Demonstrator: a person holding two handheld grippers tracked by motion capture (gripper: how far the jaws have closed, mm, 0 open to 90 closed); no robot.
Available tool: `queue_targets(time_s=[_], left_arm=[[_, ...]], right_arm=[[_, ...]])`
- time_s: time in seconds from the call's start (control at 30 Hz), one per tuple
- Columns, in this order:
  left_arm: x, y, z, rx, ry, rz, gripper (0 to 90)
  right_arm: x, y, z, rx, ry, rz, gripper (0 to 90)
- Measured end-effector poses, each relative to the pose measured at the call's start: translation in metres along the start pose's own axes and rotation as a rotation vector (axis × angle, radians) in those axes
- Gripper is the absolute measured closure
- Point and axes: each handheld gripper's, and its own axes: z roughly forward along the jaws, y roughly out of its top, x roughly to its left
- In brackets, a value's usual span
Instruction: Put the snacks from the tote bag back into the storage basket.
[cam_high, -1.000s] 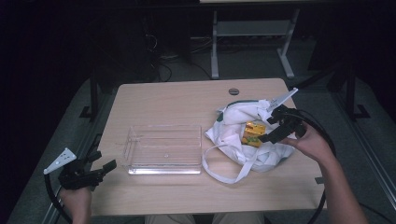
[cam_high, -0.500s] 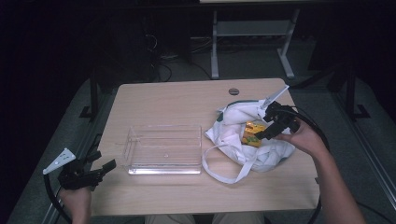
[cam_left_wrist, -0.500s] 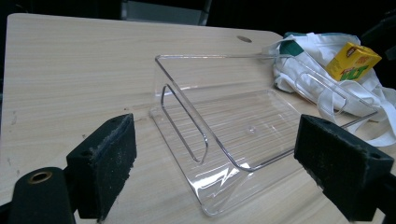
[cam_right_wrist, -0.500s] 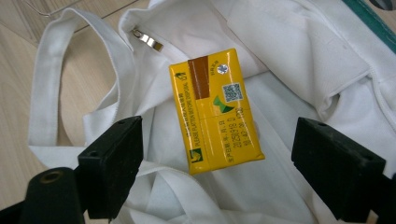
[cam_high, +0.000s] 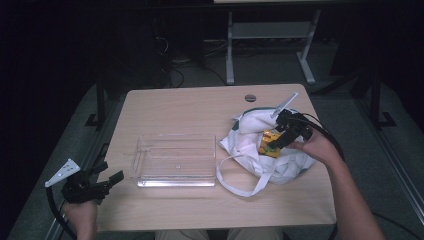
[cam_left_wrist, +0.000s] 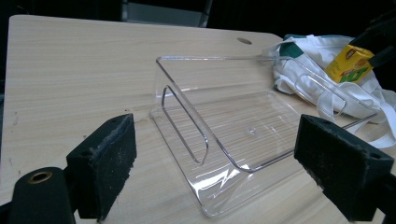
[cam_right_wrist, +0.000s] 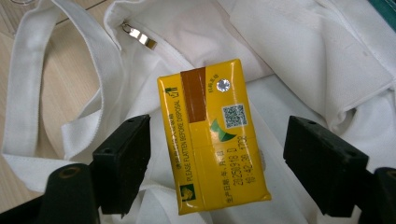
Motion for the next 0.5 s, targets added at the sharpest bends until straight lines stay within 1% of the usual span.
queue_targets(time_s=[0.1, 0.13, 0.2, 0.23, 0.3, 0.33, 0.37, 0.5], left_arm=[[0.0, 0.0, 0.0, 0.001, 0.0, 0.002, 12.6], [0.0, 0.0, 0.0, 0.0, 0.0, 0.001, 12.6], [0.0, 0.0, 0.0, 0.0, 0.0, 0.001, 12.6], [0.0, 0.0, 0.0, -0.001, -0.001, -0.001, 12.6], [0.001, 0.0, 0.0, -0.001, -0.001, -0.001, 12.6], [0.001, 0.0, 0.0, -0.002, -0.002, -0.002, 12.6], [0.001, 0.0, 0.0, -0.003, -0.003, -0.002, 12.6], [0.001, 0.0, -0.001, -0.002, -0.003, -0.002, 12.6]], right_arm=[[-0.001, 0.002, 0.005, 0.021, 0.0, -0.014, 27.0], [-0.001, 0.002, 0.006, 0.025, -0.008, -0.022, 27.8], [-0.001, 0.002, 0.007, 0.027, -0.008, -0.022, 28.7], [0.0, 0.003, 0.008, 0.038, -0.013, -0.034, 31.0], [0.0, 0.003, 0.009, 0.045, -0.02, -0.039, 31.7], [0.0, 0.003, 0.01, 0.053, -0.016, -0.047, 33.4], [0.001, 0.004, 0.012, 0.066, -0.022, -0.059, 35.3], [0.002, 0.005, 0.013, 0.075, -0.027, -0.076, 37.7]])
